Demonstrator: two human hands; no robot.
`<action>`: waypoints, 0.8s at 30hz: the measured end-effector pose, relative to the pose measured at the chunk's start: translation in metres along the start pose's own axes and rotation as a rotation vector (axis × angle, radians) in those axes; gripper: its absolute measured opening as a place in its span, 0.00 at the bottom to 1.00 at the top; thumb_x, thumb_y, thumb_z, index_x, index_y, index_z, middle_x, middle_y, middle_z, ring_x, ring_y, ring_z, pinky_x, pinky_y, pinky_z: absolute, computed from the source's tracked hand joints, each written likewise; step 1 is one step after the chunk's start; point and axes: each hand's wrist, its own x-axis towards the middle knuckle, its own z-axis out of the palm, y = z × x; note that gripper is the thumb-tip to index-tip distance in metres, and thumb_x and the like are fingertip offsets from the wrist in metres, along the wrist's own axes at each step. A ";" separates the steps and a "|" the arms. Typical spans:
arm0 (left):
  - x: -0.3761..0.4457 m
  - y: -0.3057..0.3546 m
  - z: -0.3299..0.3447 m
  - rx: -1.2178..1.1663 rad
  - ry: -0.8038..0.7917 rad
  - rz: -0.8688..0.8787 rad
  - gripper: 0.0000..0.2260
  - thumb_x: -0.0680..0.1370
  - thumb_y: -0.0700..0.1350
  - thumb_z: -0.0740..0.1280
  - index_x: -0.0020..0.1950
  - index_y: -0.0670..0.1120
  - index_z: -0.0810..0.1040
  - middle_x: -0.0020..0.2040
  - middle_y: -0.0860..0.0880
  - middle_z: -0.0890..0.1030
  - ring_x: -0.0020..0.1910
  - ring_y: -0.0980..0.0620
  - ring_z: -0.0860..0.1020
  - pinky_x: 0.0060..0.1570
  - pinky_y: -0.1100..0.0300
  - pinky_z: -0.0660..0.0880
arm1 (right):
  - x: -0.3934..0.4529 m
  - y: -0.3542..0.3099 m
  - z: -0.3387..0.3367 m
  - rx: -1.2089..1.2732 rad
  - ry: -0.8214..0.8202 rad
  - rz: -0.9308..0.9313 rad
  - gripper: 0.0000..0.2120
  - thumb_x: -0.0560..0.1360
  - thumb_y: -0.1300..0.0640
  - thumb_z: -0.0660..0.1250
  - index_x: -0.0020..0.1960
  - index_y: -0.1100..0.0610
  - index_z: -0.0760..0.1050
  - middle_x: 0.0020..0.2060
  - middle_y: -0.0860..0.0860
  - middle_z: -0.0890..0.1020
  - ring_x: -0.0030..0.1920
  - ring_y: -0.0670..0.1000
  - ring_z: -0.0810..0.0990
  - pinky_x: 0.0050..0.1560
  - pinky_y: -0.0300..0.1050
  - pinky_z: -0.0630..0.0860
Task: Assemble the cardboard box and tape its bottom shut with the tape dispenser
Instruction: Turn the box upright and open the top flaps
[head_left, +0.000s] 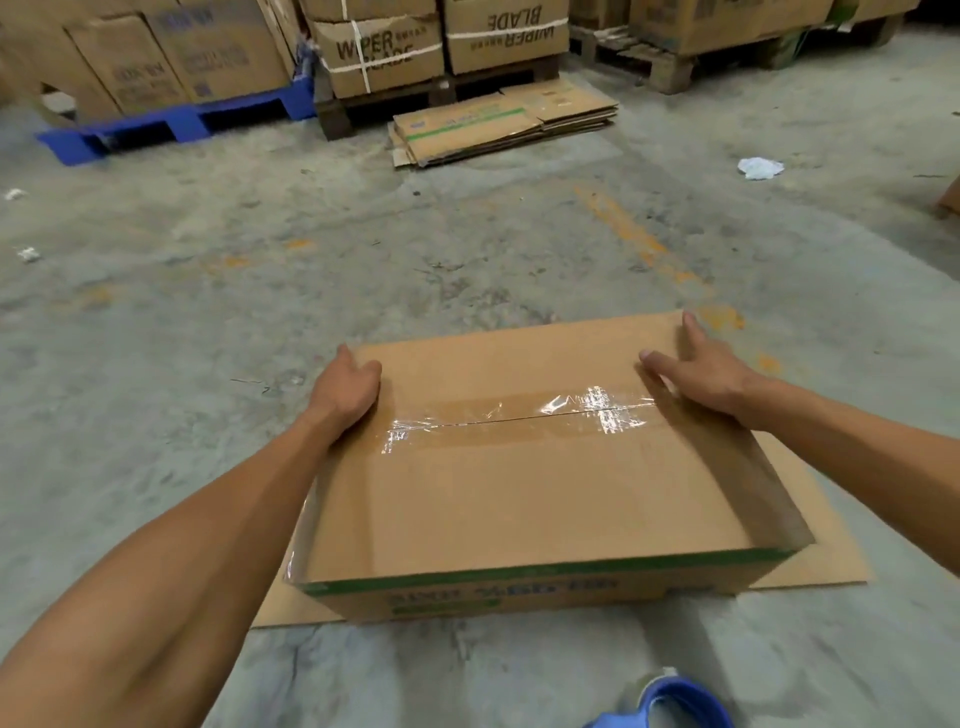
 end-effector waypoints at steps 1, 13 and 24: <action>0.002 -0.002 0.002 -0.026 0.028 -0.005 0.29 0.78 0.52 0.57 0.76 0.41 0.61 0.74 0.39 0.68 0.71 0.39 0.67 0.68 0.50 0.64 | 0.005 0.001 0.004 -0.014 0.036 0.012 0.42 0.74 0.38 0.64 0.79 0.51 0.48 0.75 0.58 0.61 0.70 0.62 0.67 0.68 0.52 0.65; 0.010 -0.023 0.003 -0.073 -0.065 -0.052 0.32 0.82 0.56 0.56 0.81 0.49 0.47 0.79 0.45 0.59 0.75 0.41 0.62 0.70 0.50 0.61 | 0.018 -0.001 -0.003 0.162 -0.042 0.079 0.44 0.73 0.42 0.70 0.79 0.47 0.47 0.75 0.53 0.64 0.69 0.57 0.68 0.59 0.46 0.67; -0.018 0.009 -0.052 -0.277 0.338 0.373 0.28 0.83 0.55 0.56 0.81 0.57 0.47 0.80 0.53 0.59 0.75 0.50 0.63 0.69 0.57 0.60 | -0.013 -0.030 -0.025 0.389 0.370 -0.364 0.39 0.76 0.49 0.68 0.79 0.44 0.50 0.74 0.37 0.59 0.66 0.38 0.62 0.65 0.44 0.70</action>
